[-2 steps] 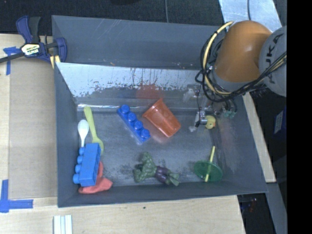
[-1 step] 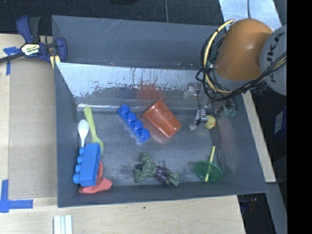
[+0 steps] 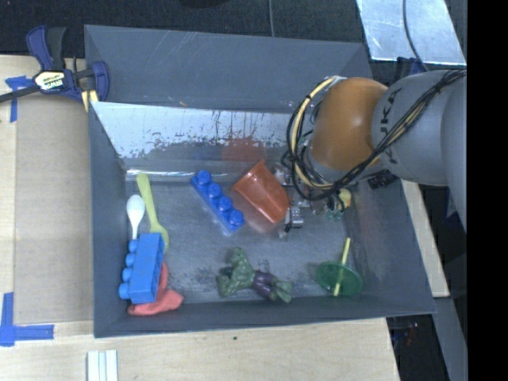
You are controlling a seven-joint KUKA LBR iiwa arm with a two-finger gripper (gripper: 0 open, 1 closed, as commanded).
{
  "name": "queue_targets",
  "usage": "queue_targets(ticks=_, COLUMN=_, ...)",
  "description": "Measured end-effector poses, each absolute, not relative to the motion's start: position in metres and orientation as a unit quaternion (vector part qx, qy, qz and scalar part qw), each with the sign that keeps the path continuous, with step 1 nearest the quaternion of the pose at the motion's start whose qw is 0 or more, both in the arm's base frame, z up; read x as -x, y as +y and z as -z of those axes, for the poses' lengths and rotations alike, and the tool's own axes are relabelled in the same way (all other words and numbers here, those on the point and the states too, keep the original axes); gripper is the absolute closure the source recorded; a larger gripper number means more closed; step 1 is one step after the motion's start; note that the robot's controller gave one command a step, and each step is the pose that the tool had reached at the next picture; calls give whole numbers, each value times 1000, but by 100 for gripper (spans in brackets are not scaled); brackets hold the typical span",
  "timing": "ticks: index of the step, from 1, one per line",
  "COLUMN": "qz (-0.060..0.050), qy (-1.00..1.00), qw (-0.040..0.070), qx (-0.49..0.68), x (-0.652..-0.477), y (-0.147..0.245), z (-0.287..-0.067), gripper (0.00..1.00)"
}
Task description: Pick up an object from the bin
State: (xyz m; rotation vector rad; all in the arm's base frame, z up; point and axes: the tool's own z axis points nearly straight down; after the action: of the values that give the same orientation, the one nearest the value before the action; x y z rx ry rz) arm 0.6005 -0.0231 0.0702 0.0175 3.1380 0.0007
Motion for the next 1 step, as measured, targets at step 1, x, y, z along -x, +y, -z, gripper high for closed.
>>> queue_targets(ticks=1, qz=0, qy=992, qw=8, qx=-128, x=-596, y=-13, z=-128, gripper=0)
